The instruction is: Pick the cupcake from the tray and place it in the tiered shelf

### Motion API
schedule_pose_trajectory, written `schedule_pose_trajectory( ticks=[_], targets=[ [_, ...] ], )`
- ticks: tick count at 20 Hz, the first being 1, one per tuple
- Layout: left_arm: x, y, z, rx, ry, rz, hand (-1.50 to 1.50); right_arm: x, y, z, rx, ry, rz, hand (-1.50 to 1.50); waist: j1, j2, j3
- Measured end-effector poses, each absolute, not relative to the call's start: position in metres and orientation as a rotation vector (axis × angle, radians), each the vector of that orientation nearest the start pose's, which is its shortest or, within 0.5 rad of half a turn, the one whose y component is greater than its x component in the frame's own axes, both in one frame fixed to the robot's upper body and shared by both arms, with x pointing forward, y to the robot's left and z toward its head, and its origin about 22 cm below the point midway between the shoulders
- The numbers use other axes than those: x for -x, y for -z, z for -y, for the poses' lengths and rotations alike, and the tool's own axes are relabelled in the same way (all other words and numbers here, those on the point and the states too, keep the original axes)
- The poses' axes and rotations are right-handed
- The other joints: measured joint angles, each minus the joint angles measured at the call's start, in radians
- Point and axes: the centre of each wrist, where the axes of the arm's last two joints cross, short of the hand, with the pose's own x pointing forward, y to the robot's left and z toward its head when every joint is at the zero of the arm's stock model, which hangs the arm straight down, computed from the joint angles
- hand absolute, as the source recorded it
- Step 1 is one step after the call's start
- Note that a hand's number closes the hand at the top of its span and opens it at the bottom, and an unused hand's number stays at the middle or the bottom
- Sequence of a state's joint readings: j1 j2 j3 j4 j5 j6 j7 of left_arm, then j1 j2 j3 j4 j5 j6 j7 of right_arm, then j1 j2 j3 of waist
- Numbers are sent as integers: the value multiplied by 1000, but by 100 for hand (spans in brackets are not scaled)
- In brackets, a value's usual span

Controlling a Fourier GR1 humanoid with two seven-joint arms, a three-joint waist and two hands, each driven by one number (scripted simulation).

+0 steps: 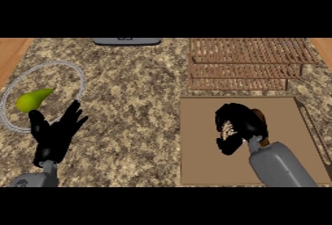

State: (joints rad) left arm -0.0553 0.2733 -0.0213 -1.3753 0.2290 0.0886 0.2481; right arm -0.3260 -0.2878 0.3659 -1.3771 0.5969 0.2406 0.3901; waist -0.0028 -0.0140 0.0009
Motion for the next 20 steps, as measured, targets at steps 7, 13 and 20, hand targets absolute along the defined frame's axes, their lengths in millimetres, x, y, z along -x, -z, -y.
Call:
schedule_pose_trajectory(
  ticks=[7, 13, 20],
  targets=[
    [-252, 16, -298, -103, -44, 1191, 0, -269, -63, 128, 472, -1084, 1231, 150, -4, 3, 5],
    [-250, 17, -298, -107, -56, 1181, 0, -246, -137, 114, 557, -953, 1462, 150, -12, 0, 6],
    [-250, 15, -301, -104, -58, 1180, 0, -212, -223, 132, 718, -764, 1617, 150, -12, 1, 4]
  ],
)
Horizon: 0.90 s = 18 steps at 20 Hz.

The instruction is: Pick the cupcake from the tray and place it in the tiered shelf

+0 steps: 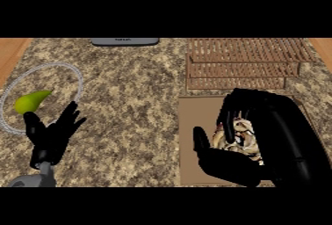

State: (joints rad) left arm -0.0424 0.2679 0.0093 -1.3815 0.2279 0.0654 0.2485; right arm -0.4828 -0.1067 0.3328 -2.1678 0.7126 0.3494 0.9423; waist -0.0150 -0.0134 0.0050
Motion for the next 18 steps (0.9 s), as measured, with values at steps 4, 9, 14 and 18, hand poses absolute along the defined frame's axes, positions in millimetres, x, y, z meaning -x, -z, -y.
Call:
schedule_pose_trajectory(
  ticks=[4, 9, 14, 18],
  targets=[
    [-251, 12, -299, -101, -51, 1178, 0, -212, -263, 145, 761, -671, 1708, 150, 6, 2, -1],
    [-252, 11, -299, -96, -45, 1170, 0, -228, -303, 163, 799, -594, 1748, 150, 9, 4, -2],
    [-252, 15, -296, -91, -49, 1180, 0, -255, -342, 184, 826, -526, 1736, 150, 14, 5, -1],
    [-254, 12, -297, -88, -43, 1181, 0, -280, -368, 198, 861, -495, 1700, 150, 21, 8, -1]
  ],
)
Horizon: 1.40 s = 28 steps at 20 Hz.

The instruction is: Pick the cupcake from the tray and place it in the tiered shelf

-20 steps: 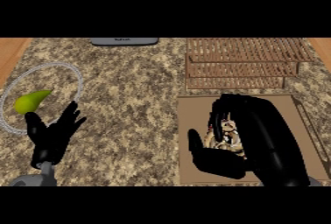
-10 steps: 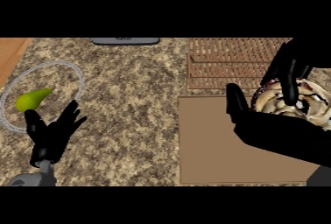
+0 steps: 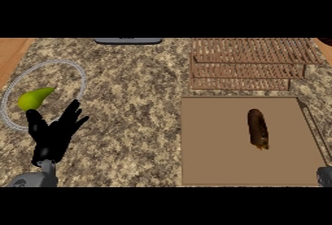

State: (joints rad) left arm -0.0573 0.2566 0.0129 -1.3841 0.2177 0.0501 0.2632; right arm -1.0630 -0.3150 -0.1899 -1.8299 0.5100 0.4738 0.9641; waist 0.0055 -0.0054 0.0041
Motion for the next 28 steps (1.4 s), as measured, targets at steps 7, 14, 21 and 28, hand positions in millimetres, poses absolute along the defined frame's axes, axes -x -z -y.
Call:
schedule_pose_trajectory(
  ticks=[7, 14, 21, 28],
  targets=[
    [-255, 13, -292, -90, -41, 1190, 0, -319, -399, 228, 878, -527, 1626, 150, 6, 2, 2],
    [-257, 11, -291, -83, -33, 1182, 0, -356, -392, 241, 887, -612, 1571, 150, 10, 4, 1],
    [-258, 9, -292, -77, -26, 1184, 0, -392, -363, 248, 916, -625, 1564, 150, 14, 7, 1],
    [-255, 8, -288, -76, -24, 1191, 0, -417, -348, 249, 946, -624, 1563, 150, 16, 7, 0]
  ],
)
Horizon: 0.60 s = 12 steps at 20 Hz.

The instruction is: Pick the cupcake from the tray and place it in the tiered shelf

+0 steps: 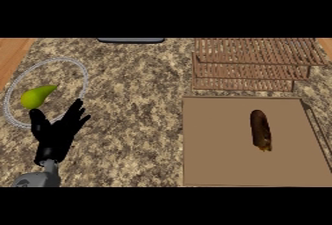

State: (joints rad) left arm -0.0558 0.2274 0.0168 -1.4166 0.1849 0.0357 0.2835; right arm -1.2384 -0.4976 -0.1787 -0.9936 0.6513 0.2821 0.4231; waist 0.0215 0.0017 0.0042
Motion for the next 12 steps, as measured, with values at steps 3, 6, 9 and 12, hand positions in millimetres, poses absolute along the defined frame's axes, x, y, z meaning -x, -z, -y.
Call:
schedule_pose_trajectory(
  ticks=[3, 6, 9, 12],
  targets=[
    [-255, 11, -288, -87, -25, 1191, 0, -426, -345, 252, 938, -624, 1591, 150, 1, 0, 1],
    [-256, 10, -289, -83, -33, 1181, 0, -432, -343, 256, 921, -630, 1611, 150, 0, 0, 1],
    [-256, 9, -291, -79, -33, 1181, 0, -437, -339, 254, 909, -637, 1622, 150, -1, -2, 2],
    [-254, 11, -289, -80, -33, 1181, 0, -439, -340, 261, 923, -663, 1613, 150, -3, -2, 2]
  ],
)
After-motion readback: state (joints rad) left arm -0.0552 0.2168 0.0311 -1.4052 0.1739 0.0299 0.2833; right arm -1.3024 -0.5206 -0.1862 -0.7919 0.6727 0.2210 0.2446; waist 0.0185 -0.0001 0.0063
